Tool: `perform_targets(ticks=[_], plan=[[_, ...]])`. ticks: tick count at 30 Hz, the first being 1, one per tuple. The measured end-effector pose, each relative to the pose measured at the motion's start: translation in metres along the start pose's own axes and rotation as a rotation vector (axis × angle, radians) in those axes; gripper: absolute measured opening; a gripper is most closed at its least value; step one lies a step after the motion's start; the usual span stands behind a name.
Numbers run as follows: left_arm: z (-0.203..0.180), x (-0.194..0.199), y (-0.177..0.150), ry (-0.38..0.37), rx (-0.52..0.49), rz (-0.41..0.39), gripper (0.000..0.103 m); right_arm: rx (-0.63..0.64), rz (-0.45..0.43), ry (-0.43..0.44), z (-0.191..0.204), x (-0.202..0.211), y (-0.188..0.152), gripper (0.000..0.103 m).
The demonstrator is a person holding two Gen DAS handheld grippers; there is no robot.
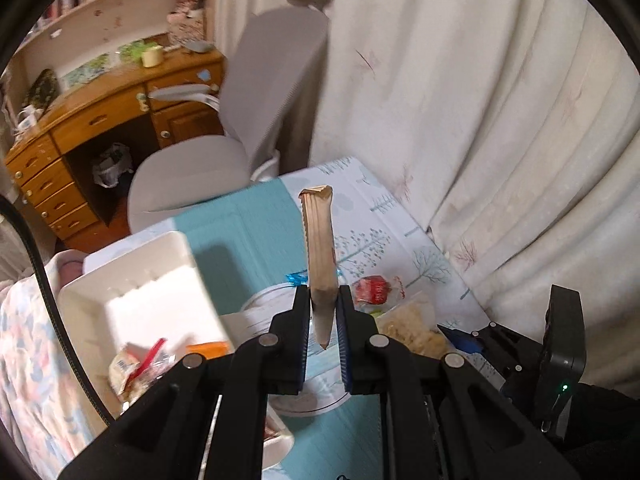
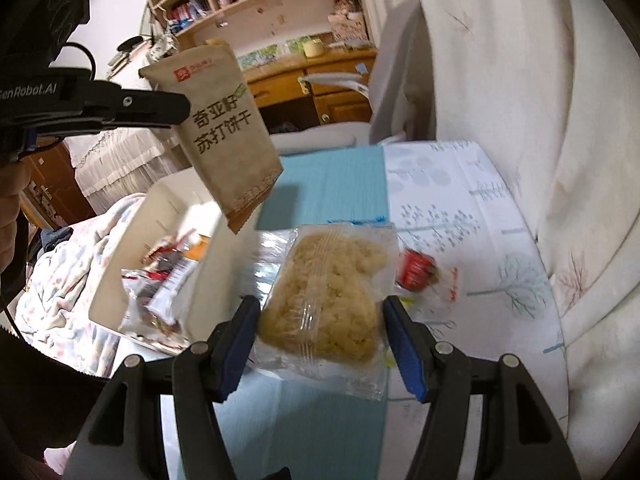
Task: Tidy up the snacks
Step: 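Carry both packs into the white tray and open both tools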
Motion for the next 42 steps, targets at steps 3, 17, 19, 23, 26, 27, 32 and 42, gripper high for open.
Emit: perform_targets(ticks=[3,17,19,23,26,27,32,42], plan=[[0.018,0.022,-0.008,0.016,0.004,-0.030,0.010,0.021,-0.024,0.012,0.022,0.004,0.006,0.063],[0.117,0.102,-0.067,0.097,0.076,-0.083,0.011,0.101,-0.038,0.129,0.140,-0.011,0.005,0.063],[0.129,0.106,-0.076,0.104,0.086,-0.075,0.011,0.111,-0.031,0.147,0.157,-0.016,0.002,0.063],[0.153,0.108,-0.096,0.122,0.102,-0.040,0.011,0.129,-0.017,0.163,0.183,-0.025,-0.001,0.063],[0.164,0.104,-0.106,0.151,0.106,0.005,0.013,0.144,0.000,0.174,0.199,-0.032,-0.004,0.064],[0.168,0.104,-0.108,0.161,0.115,0.015,0.016,0.147,0.011,0.172,0.202,-0.034,-0.005,0.064],[0.174,0.106,-0.110,0.201,0.140,0.013,0.060,0.121,0.051,0.138,0.204,-0.040,-0.010,0.065],[0.136,0.095,-0.112,0.144,0.145,0.052,0.071,0.015,0.054,0.068,0.162,-0.026,-0.011,0.070]])
Point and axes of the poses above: each gripper's, at about its wrist camera, not at the fingertips, and x roughly against the way its jaws point, z to its left, y to its top, the point moved 2 cm from there along -x, roughly the way its jaws point, and after that the axes turned 5 degrees about -z, right-handed, at the moved point
